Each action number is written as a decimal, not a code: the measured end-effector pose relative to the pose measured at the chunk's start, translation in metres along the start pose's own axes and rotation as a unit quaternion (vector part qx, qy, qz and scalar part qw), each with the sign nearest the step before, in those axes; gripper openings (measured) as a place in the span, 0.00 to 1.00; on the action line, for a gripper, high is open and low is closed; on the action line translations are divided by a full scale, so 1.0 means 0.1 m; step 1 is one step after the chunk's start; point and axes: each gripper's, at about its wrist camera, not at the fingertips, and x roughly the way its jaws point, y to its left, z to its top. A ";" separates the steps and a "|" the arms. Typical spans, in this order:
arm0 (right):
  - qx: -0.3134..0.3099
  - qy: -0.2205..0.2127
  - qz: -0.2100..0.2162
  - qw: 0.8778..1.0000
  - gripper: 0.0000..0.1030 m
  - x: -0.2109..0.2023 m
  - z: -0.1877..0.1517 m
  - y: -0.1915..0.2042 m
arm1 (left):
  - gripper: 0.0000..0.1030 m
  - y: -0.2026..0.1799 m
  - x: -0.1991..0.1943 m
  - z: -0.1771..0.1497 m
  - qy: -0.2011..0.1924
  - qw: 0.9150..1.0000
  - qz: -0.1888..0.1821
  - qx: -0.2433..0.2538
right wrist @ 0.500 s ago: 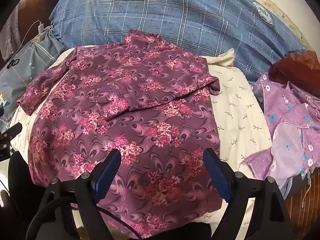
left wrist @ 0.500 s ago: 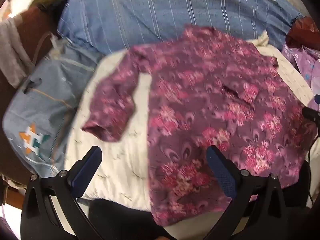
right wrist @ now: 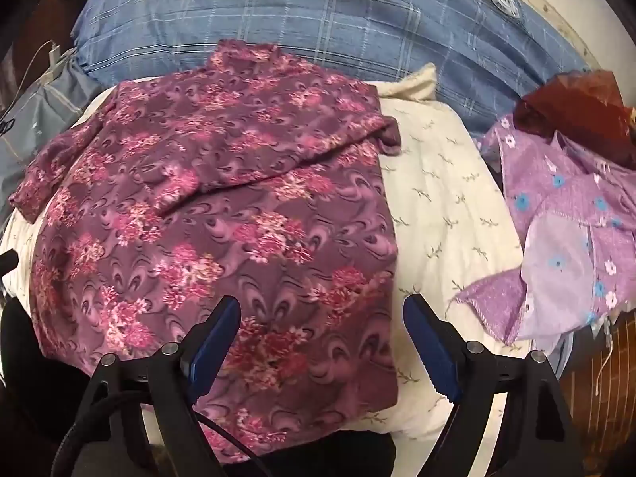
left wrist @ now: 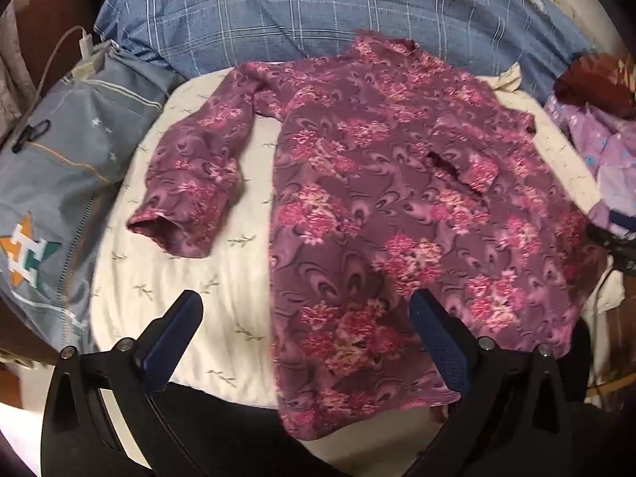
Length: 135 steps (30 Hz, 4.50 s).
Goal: Fold small clothes
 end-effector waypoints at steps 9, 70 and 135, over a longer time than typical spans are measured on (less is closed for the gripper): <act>0.005 0.005 -0.005 1.000 0.82 0.09 -0.11 -0.09 | 1.00 -0.18 0.01 -0.05 -0.010 0.998 0.029 0.051; -0.013 -0.014 -0.034 0.999 0.82 -0.50 -0.47 0.02 | 1.00 -0.23 -0.34 -0.21 -0.044 0.996 0.019 0.074; 0.264 -0.017 -0.149 0.953 0.13 1.65 1.55 -3.05 | 1.00 1.10 1.28 1.20 0.077 0.975 0.170 -0.122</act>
